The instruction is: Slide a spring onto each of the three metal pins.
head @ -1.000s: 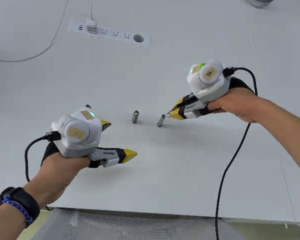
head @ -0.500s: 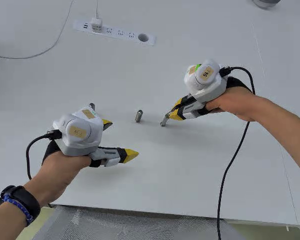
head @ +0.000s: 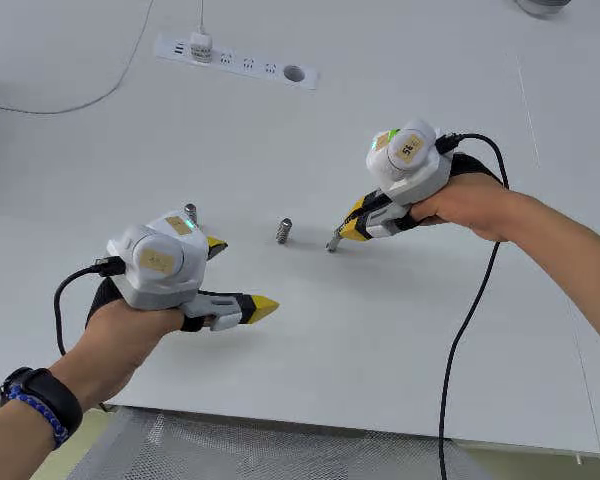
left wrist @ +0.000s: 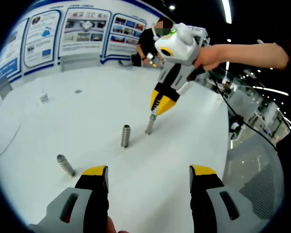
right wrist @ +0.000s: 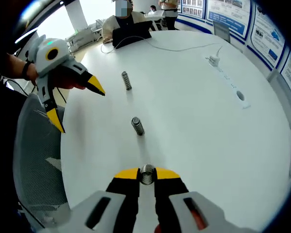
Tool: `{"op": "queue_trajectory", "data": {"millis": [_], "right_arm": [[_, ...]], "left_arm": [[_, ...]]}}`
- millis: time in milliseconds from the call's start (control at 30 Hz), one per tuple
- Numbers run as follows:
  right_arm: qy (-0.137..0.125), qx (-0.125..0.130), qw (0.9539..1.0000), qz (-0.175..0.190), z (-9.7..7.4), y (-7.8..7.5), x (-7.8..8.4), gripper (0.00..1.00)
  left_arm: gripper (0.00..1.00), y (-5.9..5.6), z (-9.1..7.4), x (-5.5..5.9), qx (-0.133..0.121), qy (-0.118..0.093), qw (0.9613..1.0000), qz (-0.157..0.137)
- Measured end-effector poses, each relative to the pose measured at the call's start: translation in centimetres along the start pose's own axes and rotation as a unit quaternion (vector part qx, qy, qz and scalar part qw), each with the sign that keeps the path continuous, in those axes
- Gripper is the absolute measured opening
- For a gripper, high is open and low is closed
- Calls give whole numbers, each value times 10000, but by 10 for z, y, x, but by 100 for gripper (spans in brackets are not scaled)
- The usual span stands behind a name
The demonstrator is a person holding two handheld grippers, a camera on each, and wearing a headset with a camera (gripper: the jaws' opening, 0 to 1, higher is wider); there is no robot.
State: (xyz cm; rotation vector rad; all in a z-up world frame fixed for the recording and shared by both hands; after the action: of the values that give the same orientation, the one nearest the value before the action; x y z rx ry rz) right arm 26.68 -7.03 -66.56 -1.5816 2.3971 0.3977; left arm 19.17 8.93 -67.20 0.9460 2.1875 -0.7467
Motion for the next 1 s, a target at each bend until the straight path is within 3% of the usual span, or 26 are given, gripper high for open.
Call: {"op": "queue_trajectory", "data": {"millis": [1000], "right_arm": [[152, 198, 9994, -223, 26, 4, 4, 13]], "left_arm": [[68, 2, 0, 1, 5, 22, 10000, -27]]}}
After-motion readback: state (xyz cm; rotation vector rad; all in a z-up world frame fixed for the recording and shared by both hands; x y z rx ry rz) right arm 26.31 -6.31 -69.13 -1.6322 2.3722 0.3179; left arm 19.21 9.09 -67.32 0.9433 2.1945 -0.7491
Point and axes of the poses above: the centre of the closed fingertips' face, and the gripper's own axes: z roughly forward along the fingers, y roughly to its left, x roughly out of its underside, the point moved 4 cm from there along -z, roughly backward along the fingers, and after that the axes turned 6 degrees about y, right-handed, at the moved point
